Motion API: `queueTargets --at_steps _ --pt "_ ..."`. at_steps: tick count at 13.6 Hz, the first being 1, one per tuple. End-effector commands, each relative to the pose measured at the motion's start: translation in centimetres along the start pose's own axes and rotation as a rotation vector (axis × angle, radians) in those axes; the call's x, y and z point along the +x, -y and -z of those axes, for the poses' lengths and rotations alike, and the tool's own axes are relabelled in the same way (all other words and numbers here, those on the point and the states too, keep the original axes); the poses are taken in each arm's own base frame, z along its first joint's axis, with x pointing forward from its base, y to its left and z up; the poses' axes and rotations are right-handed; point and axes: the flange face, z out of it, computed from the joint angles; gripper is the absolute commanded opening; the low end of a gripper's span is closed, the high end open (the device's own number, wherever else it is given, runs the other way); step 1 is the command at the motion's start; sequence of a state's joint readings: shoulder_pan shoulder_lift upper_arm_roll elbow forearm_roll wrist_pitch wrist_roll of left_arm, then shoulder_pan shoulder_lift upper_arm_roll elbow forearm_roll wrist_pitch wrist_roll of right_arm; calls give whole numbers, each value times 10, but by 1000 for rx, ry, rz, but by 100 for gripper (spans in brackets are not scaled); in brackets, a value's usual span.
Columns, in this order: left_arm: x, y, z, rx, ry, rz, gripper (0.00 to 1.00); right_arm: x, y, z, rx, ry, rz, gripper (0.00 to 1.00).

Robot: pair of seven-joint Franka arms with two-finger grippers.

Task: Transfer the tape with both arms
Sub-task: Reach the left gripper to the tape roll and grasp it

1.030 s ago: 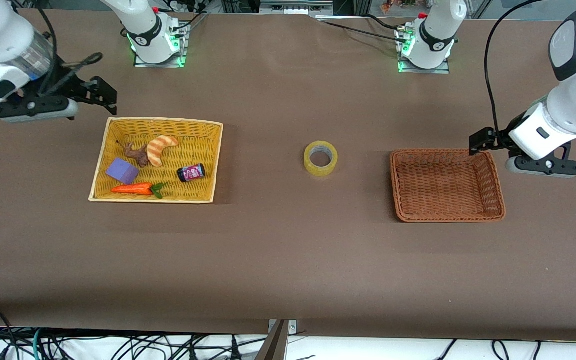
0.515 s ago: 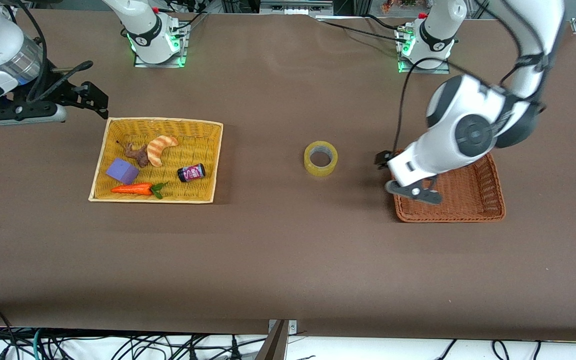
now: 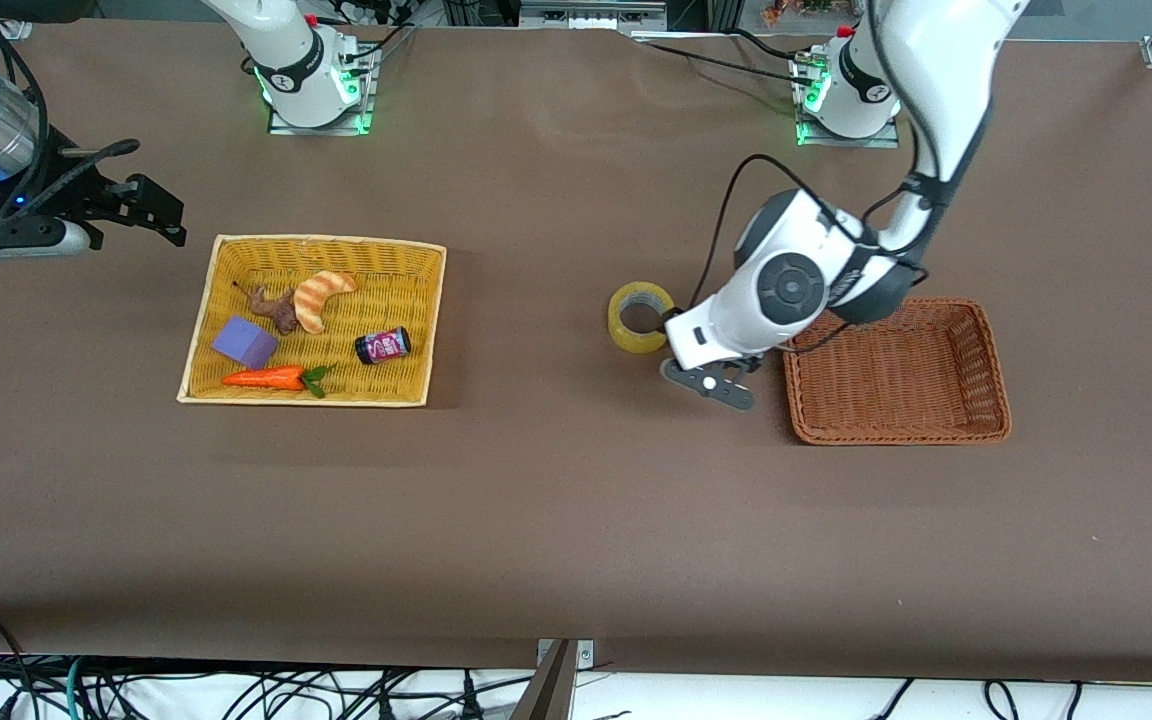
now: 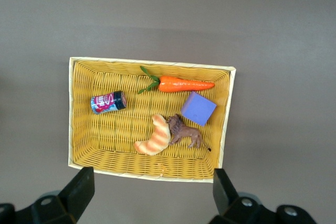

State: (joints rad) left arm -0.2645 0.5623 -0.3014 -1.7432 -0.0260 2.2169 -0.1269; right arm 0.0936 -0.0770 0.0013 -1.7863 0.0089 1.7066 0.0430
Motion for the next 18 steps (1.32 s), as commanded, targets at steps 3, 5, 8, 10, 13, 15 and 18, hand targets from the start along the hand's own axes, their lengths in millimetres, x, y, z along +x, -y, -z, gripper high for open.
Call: queueTargets --at_steps 3,5,8,10,13,15,18 --pt "-20 -20 -61 3 18 5 100 8 3 10 -55 -15 21 100" --pt "-23 -33 -67 5 30 -13 100 8 5 4 -52 14 5 100" --pt "-29 -50 -75 10 42 -7 100 12 10 -5 -54 28 -35 100" --pt "-32 -49 -86 31 57 -25 87 16 7 -11 -51 36 -24 100" --pt "-30 -33 -104 157 60 -145 35 19 2 -5 -50 26 -34 100" --pt "-29 -39 -99 158 53 -135 0 19 0 0 -50 17 -37 100" --pt "-27 -33 -93 158 48 -131 0 19 -9 5 -52 6 -51 100"
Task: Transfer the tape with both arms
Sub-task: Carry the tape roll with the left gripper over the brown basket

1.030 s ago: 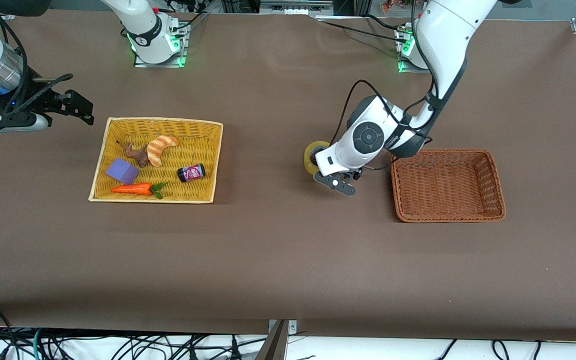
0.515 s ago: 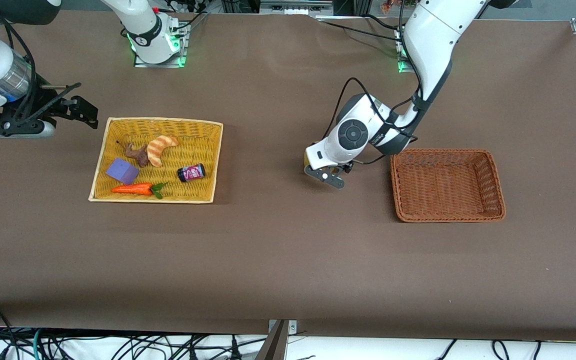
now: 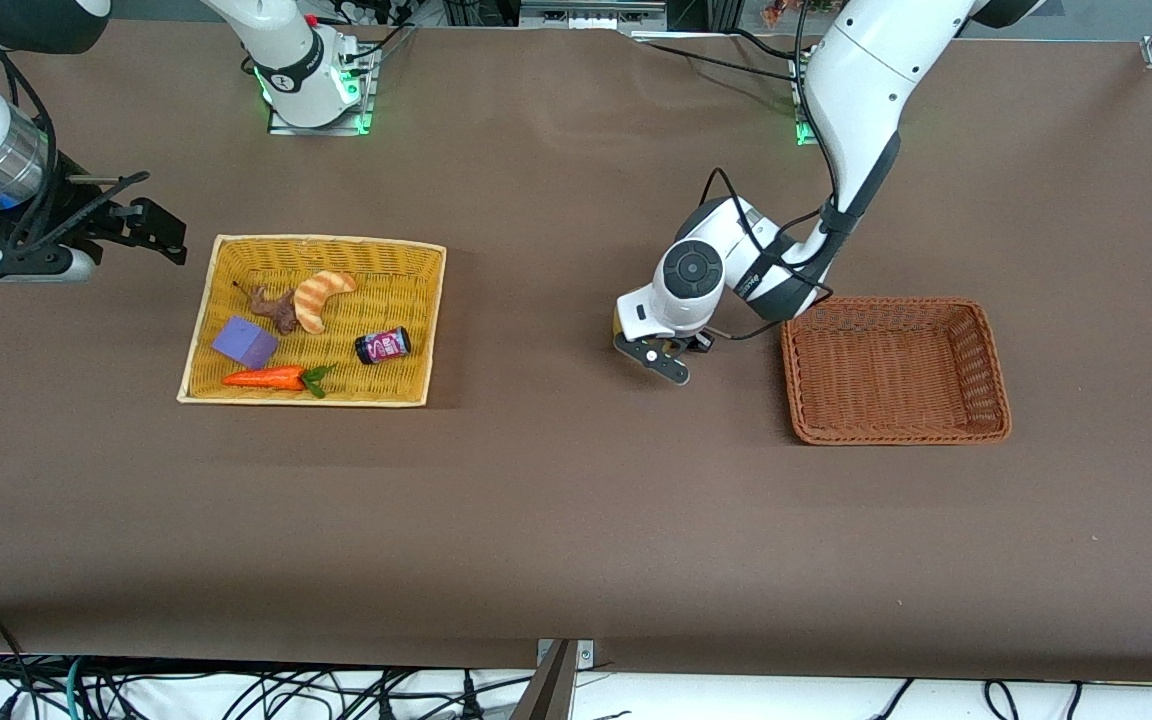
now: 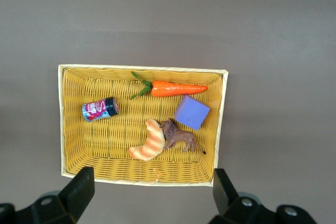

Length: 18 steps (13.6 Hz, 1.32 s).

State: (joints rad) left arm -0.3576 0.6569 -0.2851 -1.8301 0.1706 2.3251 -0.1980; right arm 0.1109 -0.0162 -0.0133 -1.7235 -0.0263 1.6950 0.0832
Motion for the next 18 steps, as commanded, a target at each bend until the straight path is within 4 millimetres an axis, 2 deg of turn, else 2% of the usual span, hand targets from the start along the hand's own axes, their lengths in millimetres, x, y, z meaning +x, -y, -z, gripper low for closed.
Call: queueTargets --at_steps 1,4,6,10,14,16,18 --pt "3 0 12 18 -13 2 0 1 -18 13 -12 -8 -38 100" --pt "7 6 29 25 -21 13 0 2 -21 14 -12 -9 -43 100" --pt "5 20 50 41 -2 31 0 2 -21 15 -12 -11 -43 100" --pt "4 39 70 50 5 59 0 2 -21 15 -12 -11 -42 100" --pt "12 68 115 70 53 104 0 2 -21 15 -12 -11 -40 100" --pt "10 93 129 74 102 108 0 2 -21 15 -12 -11 -40 100" --pt "3 138 135 71 145 29 0 2 -21 14 -12 -8 -39 100"
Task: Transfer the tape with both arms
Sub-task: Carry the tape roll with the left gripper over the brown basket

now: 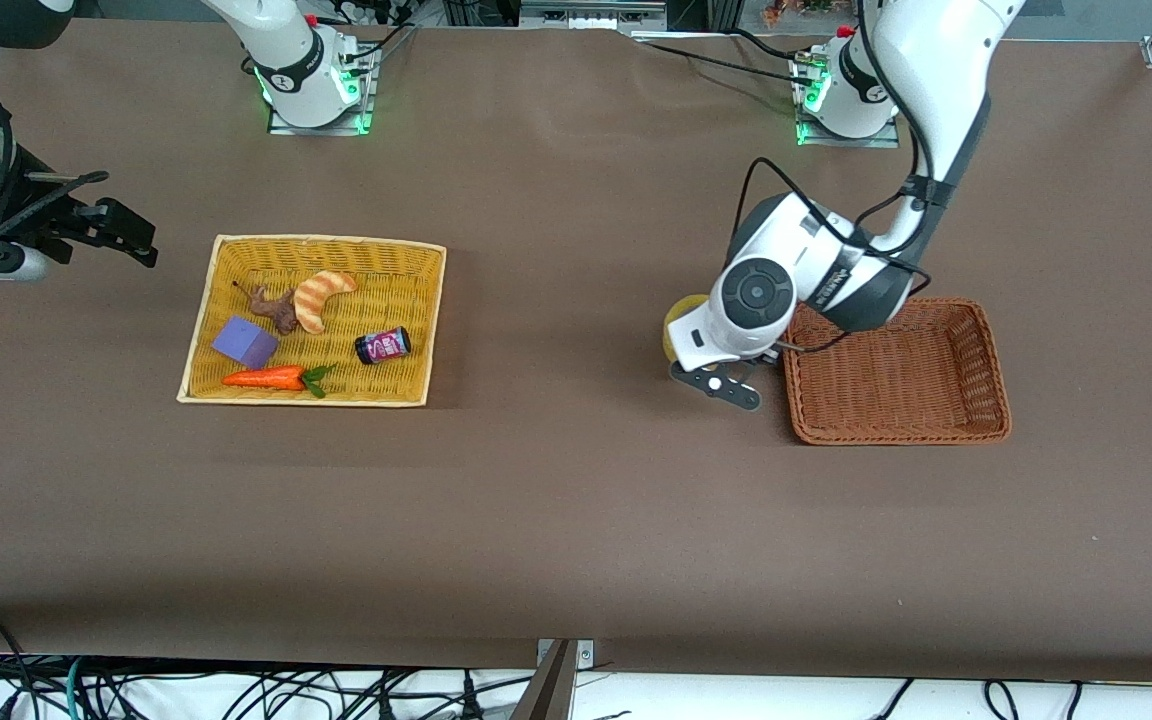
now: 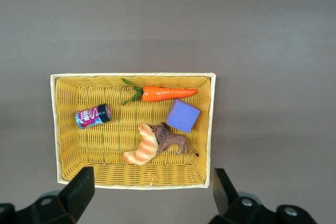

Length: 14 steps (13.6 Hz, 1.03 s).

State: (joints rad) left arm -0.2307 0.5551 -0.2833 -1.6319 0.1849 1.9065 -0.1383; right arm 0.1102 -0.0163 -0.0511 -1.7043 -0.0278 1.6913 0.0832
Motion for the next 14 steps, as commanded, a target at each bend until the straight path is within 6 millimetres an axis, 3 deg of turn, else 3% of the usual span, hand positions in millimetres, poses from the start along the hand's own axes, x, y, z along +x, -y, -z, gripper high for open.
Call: queueTargets --at_steps 1,5,7,10,12,14 --pt "-5 72 14 -1 27 -90 0 0 1 6 -13 5 0 100" --pt "-24 175 3 -51 52 -204 0 -1 1 7 -13 4 2 100" --pt "-33 214 -11 -80 58 -248 0 -1 1 7 -13 7 2 100" --pt "-45 264 -46 -133 77 -295 0 -1 1 7 -13 7 0 100" --pt "-49 276 -67 -155 80 -317 0 -1 1 7 -13 7 0 100" --pt "-50 268 -85 -168 97 -330 0 -1 1 7 -13 7 0 100"
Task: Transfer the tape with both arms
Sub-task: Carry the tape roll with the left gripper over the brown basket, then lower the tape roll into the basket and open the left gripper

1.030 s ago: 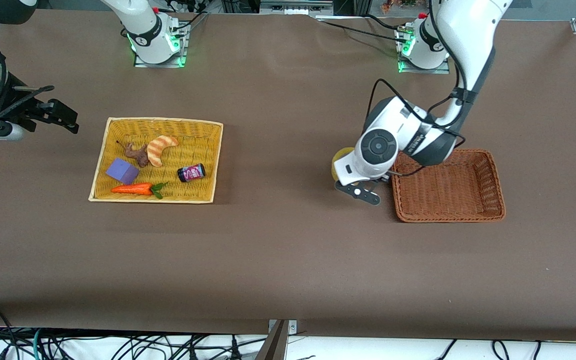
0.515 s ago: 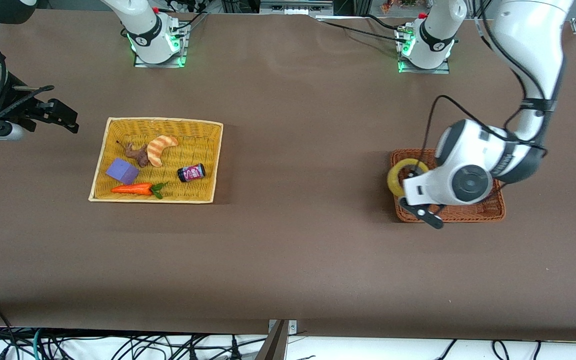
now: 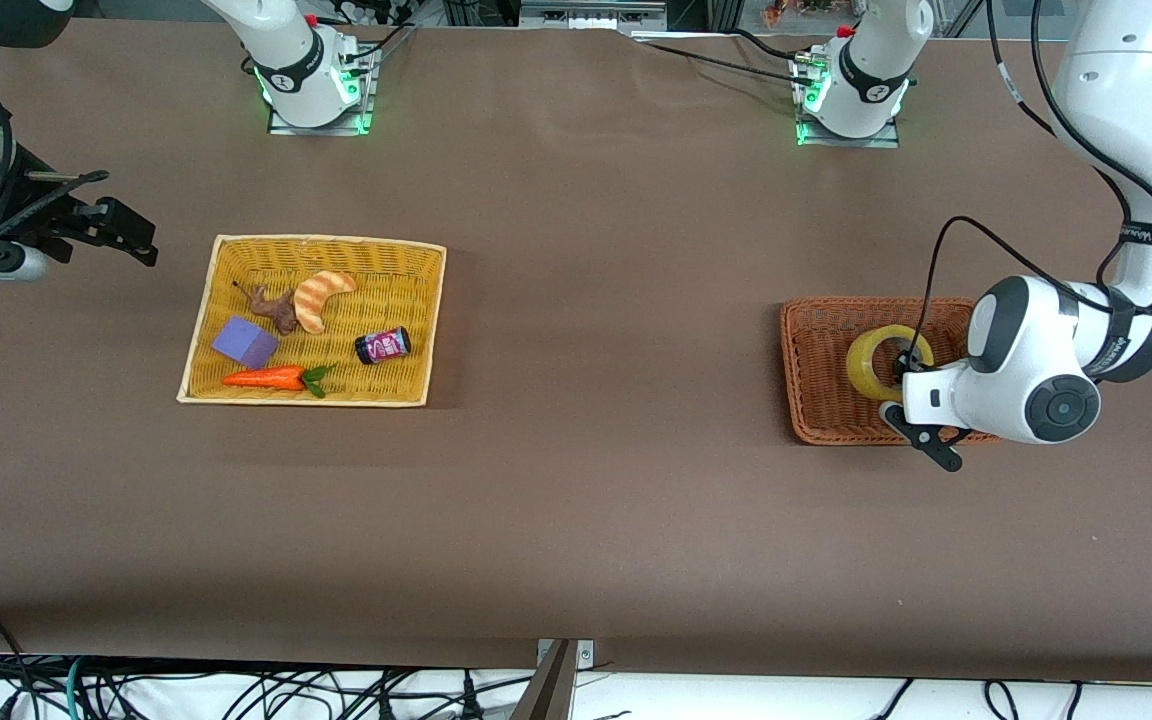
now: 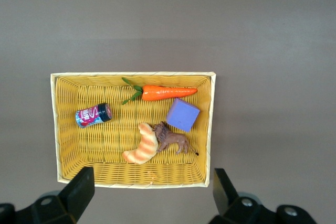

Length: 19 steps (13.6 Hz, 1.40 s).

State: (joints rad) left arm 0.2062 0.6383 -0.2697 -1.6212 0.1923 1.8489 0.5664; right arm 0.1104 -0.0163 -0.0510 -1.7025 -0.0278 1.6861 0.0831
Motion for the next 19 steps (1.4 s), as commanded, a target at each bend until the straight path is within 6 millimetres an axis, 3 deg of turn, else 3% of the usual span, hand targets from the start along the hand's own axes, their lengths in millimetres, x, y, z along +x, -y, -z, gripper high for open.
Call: queueTargets --at_steps 1,8,9,10,11,13,16,19 --pt "8 -10 -10 20 -5 -52 0 -1 1 6 -13 3 1 100" --pt "17 -14 -38 97 11 -114 0 0 1 6 -13 3 0 100" --pt "18 -16 -37 100 11 -119 9 0 1 6 -13 3 0 100" --pt "21 -21 -37 100 13 -121 75 0 1 6 -13 3 0 100" --pt "22 -23 -33 104 15 -129 100 0 1 6 -13 3 0 100" --pt "25 -38 -7 109 -9 -142 100 0 1 6 -13 3 0 100" --pt "23 -81 65 129 -85 -114 100 0 1 6 -13 3 0 100" --pt "7 -103 124 131 -164 -15 100 0 1 6 -13 3 1 100"
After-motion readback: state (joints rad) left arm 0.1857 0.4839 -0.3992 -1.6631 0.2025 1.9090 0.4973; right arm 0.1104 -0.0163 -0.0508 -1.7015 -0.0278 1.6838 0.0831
